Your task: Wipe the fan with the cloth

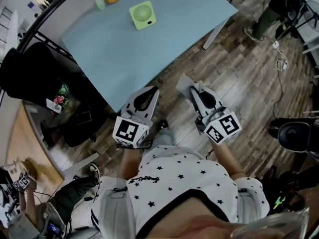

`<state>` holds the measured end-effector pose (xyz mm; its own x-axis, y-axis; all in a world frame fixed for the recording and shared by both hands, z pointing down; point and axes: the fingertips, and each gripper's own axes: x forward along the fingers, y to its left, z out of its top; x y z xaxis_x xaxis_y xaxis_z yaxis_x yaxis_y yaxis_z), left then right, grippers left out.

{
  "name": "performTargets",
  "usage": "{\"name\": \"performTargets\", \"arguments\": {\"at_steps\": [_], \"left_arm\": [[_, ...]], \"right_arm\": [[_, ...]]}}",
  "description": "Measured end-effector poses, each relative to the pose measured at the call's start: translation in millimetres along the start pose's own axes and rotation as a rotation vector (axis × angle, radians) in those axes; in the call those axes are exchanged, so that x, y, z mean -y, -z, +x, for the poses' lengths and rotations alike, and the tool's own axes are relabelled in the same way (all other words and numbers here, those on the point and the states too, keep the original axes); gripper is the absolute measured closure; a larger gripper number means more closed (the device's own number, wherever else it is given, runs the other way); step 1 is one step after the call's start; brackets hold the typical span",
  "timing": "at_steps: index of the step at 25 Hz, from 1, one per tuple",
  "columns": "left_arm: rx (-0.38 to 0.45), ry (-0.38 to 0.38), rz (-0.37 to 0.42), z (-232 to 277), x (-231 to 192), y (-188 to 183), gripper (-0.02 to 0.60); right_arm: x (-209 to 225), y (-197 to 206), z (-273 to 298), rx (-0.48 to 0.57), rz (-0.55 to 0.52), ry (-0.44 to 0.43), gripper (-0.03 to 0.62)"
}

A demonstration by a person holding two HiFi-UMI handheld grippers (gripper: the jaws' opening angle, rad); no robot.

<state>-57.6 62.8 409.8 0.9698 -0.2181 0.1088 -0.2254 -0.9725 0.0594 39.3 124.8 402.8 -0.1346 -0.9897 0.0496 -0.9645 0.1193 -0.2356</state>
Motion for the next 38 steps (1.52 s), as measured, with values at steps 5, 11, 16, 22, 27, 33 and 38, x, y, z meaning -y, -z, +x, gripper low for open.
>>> {"name": "performTargets", "arguments": {"at_steps": [5, 11, 16, 22, 27, 33, 38], "left_arm": [[0.007, 0.019, 0.005, 10.8, -27.3, -2.7, 0.546], [0.030, 0.010, 0.018, 11.8, -47.0, -13.2, 0.546], [0.030, -0.024, 0.007, 5.2, -58.8, -11.8, 0.546], [0.035, -0.156, 0.005, -0.4, -96.6, -16.0, 0.546], [0.032, -0.261, -0.009, 6.9, -130.7, -18.4, 0.546], [0.038, -0.390, -0.018, 23.8, -171.6, -24.4, 0.546], [0.019, -0.490, -0.038, 43.1, -203.1, -26.9, 0.546]], "right_arm": [[4.6, -5.2, 24.3, -0.003, -0.014, 0.017, 0.576], [3.4, -16.0, 44.2, 0.010, -0.039, 0.007, 0.576], [-0.6, -20.4, 66.9, 0.008, -0.049, -0.048, 0.576], [3.8, -34.2, 112.5, 0.023, -0.072, -0.155, 0.576], [13.5, -43.3, 156.7, 0.012, -0.068, -0.254, 0.576], [39.0, -49.5, 216.6, -0.010, -0.070, -0.356, 0.576], [60.7, -57.0, 264.5, -0.030, -0.073, -0.438, 0.576]]}}
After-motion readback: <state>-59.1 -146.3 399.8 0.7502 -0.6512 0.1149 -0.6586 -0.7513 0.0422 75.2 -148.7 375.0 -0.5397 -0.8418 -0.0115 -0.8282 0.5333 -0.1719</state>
